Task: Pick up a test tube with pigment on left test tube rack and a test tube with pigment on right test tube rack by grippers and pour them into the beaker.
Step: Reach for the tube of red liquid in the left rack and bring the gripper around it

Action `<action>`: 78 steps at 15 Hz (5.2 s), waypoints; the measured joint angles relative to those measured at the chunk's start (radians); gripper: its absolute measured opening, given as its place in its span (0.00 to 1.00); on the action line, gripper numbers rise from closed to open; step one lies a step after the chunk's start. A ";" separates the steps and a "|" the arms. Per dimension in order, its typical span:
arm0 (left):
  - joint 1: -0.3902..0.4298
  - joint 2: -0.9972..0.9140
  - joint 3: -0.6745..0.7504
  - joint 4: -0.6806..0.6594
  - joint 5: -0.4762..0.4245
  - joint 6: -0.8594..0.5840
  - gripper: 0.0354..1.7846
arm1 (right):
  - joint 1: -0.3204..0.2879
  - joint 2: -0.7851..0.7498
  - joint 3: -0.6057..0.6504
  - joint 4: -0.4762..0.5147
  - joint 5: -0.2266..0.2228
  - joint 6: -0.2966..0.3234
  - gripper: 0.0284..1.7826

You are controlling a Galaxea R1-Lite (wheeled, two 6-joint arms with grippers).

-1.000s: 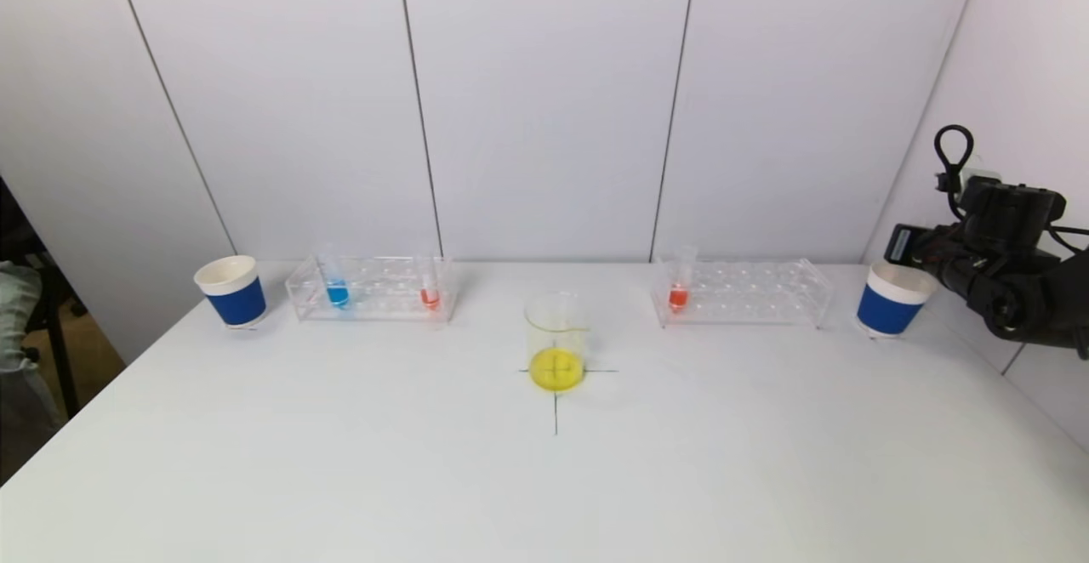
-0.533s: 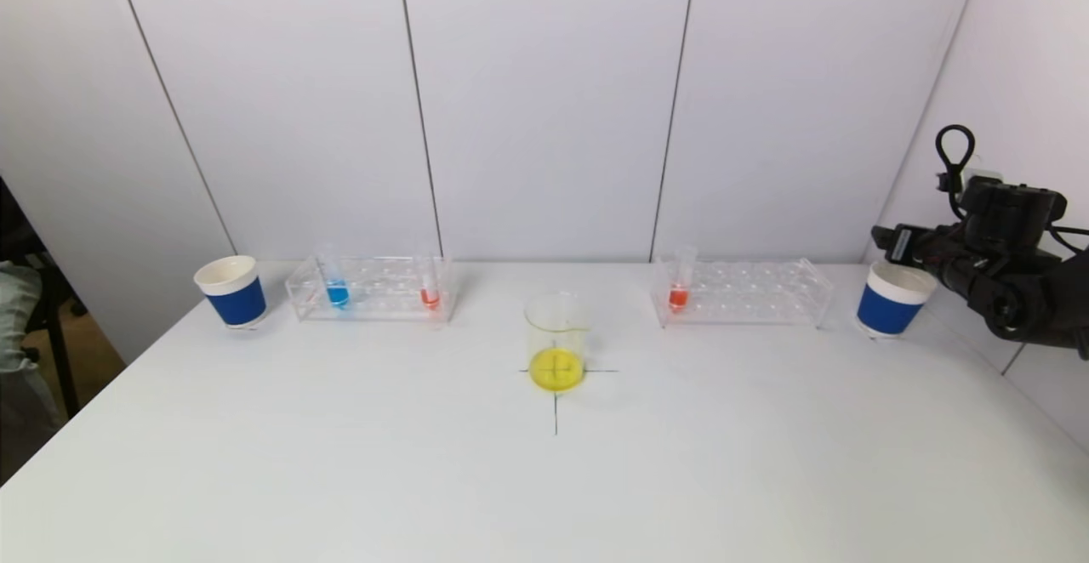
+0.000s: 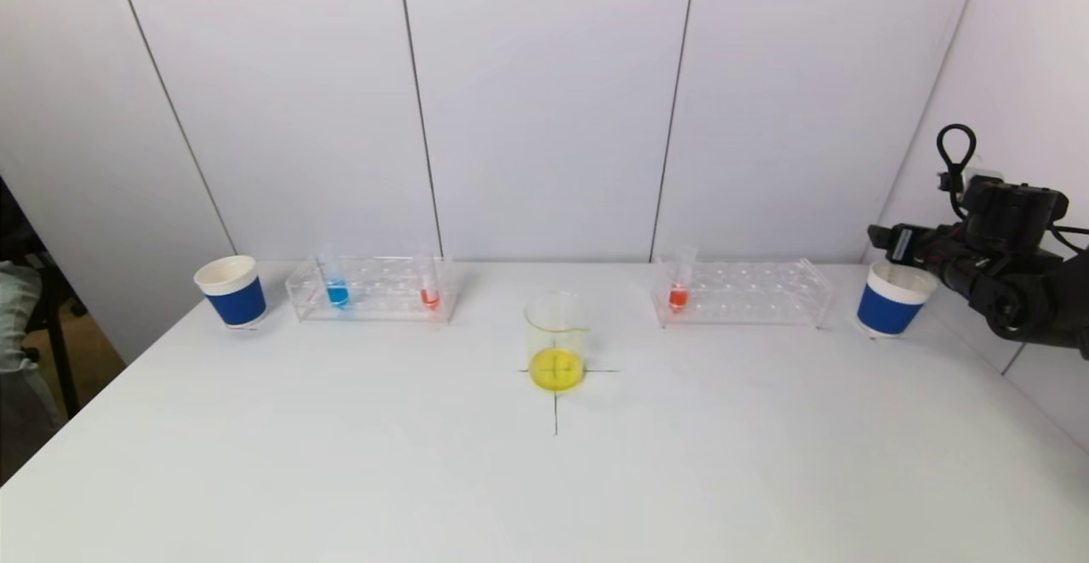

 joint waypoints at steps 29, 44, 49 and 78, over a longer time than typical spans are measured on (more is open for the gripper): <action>0.000 0.000 0.000 0.000 0.000 0.000 0.99 | 0.182 -1.258 0.799 0.166 0.036 0.000 0.99; 0.000 0.000 0.000 0.000 0.000 0.000 0.99 | 0.195 -1.946 0.951 0.714 0.178 0.032 0.99; 0.000 0.000 0.000 0.000 0.000 0.000 0.99 | 0.230 -2.036 0.954 0.771 0.144 0.019 0.99; 0.000 0.000 0.000 0.000 0.000 0.000 0.99 | 0.245 -2.225 1.198 0.787 0.097 -0.032 0.99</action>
